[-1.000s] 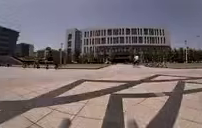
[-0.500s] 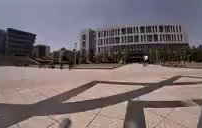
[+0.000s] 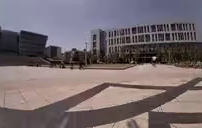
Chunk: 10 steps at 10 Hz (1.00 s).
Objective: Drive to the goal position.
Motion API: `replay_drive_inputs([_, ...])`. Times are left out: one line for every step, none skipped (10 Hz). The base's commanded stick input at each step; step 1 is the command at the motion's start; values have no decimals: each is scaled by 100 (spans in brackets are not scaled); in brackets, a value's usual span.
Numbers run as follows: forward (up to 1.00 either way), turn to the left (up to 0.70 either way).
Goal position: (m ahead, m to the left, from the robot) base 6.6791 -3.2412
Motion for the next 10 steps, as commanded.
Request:
replay_drive_inputs([100, 0])
replay_drive_inputs([100, 0])
replay_drive_inputs([100, 0])
replay_drive_inputs([100, 0])
replay_drive_inputs([100, 0])
replay_drive_inputs([100, 0])
replay_drive_inputs([100, 0])
replay_drive_inputs([100, 0])
replay_drive_inputs([100, 0])
replay_drive_inputs([100, 0])
